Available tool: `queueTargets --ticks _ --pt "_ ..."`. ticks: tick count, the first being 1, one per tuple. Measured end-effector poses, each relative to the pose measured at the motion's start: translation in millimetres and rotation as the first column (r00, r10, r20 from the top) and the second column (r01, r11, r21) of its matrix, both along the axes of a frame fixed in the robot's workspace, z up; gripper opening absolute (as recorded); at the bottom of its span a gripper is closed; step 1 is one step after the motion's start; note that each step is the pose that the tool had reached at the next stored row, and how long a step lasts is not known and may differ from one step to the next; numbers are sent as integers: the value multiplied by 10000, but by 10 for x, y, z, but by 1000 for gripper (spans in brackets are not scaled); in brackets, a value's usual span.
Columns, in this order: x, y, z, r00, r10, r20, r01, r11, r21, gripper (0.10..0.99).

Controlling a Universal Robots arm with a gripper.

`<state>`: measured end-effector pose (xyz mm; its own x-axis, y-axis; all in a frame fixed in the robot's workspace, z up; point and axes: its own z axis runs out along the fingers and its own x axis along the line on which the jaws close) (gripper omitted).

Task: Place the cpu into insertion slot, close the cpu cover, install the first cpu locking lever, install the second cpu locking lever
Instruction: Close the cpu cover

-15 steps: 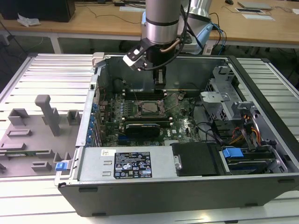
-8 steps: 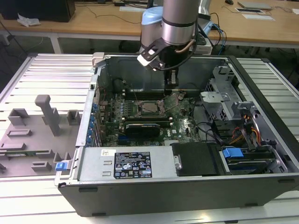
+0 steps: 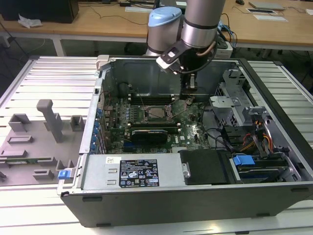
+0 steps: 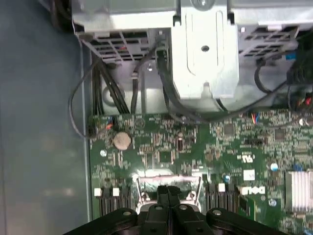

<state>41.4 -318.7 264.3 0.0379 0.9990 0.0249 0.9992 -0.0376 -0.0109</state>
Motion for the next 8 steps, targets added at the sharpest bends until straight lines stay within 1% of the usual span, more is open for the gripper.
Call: queueTargets --ticks 2,4,6,8 --pt "63 0 -3 10000 55 -48 -55 10000 -1 106" --pt "120 0 -9 9999 135 -76 -135 9999 2 106" --pt "151 0 -13 9997 218 -83 -218 9998 1 106" --pt "151 0 -12 9997 221 -84 -221 9998 0 106"
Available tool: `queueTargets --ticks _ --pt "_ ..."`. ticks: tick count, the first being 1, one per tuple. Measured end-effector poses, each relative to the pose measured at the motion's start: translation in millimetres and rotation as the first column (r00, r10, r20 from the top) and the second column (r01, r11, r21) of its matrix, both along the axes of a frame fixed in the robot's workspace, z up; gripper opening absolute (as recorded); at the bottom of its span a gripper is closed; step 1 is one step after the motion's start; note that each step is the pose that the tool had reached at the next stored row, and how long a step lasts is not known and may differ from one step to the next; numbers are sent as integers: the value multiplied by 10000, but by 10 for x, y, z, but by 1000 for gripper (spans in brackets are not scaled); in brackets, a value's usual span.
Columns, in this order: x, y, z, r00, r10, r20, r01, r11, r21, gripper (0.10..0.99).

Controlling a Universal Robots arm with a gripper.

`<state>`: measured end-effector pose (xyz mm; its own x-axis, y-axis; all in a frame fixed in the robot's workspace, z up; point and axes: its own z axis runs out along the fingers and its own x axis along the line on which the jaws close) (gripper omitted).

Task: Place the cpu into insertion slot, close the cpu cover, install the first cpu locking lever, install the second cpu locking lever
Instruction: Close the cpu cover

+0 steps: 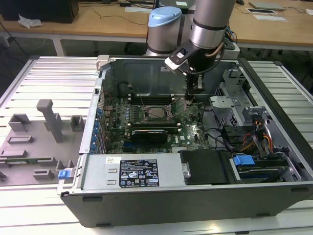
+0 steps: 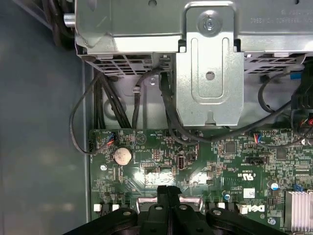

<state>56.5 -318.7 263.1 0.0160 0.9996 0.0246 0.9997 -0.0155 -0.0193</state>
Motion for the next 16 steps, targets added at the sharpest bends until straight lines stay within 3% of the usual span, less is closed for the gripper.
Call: queueTargets --ticks 10,16 --pt "106 0 -44 9994 355 1 -355 9994 1 106" --pt "106 0 -166 9986 533 -1 -533 9986 1 106"
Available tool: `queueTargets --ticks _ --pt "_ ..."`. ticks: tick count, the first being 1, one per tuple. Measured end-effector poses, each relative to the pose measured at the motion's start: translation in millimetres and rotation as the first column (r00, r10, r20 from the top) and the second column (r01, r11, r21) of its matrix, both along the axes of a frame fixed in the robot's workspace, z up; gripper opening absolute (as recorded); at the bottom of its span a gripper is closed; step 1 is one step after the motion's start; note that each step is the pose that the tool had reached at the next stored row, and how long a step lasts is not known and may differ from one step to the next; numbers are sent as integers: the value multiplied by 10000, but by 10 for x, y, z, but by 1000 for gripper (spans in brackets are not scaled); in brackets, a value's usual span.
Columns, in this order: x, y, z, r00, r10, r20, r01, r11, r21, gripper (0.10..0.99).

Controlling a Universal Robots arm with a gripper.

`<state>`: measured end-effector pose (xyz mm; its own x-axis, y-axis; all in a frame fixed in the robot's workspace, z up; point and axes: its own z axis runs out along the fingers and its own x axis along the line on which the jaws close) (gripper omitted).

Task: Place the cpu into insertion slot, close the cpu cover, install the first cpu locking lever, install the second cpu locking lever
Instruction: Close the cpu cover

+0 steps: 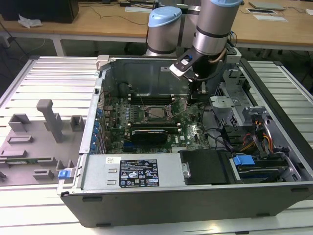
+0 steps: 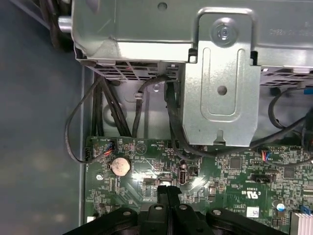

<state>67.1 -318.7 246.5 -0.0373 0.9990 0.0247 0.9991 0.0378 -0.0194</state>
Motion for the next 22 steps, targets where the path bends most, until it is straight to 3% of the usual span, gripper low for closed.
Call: queueTargets --ticks 3,7,8,10,11,12,22 --pt "0 0 -65 10000 26 -3 -26 10000 2 106" --pt "0 0 -67 10000 29 -4 -29 10000 -2 106" --pt "1 0 -68 10000 33 -32 -33 10000 9 106" --pt "2 0 -70 9997 29 -231 -28 10000 74 106" --pt "4 0 -72 9992 31 -408 -26 9999 137 106" --pt "5 0 -72 9989 33 -471 -25 9999 167 106" --pt "-1 1 -64 9989 33 -462 -25 9998 177 106"
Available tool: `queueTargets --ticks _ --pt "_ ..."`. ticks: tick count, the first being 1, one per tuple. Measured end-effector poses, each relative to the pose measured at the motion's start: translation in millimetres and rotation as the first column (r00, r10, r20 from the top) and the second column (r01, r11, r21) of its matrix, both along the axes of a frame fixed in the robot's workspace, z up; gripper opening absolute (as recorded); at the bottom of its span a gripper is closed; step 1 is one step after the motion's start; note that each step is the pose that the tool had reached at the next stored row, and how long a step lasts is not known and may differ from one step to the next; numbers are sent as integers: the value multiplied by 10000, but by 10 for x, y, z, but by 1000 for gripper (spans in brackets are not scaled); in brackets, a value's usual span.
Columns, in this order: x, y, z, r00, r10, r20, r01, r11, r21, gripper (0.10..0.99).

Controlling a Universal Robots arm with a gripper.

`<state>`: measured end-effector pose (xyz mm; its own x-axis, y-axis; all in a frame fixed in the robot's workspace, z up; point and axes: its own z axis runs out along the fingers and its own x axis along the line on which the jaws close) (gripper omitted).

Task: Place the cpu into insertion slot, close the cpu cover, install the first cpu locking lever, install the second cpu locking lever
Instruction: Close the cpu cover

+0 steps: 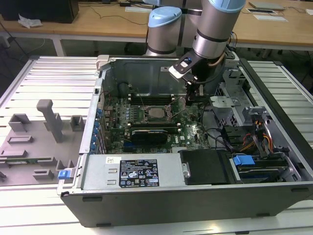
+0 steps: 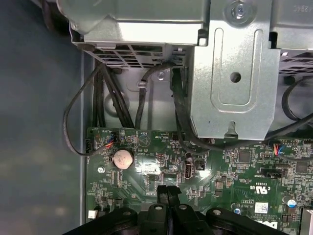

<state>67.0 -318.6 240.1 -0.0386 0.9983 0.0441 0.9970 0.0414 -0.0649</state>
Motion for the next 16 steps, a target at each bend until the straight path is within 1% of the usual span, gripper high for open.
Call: queueTargets --ticks 3,8,9,10,11,13,14,15,16 --pt "-36 5 1 10000 1 25 -1 10000 0 106" --pt "-120 20 0 10000 -3 45 3 10000 1 106" --pt "-148 29 1 10000 -9 48 9 10000 0 106" --pt "-219 45 1 10000 -25 52 25 10000 0 106" --pt "-314 62 1 10000 -34 66 34 10000 0 106" --pt "-400 71 0 10000 -36 78 36 10000 1 106" --pt "-424 73 -2 10000 -35 80 35 10000 1 106" --pt "-476 79 -3 10000 -36 81 36 10000 1 106" --pt "-495 80 -4 10000 -36 81 36 10000 0 106"
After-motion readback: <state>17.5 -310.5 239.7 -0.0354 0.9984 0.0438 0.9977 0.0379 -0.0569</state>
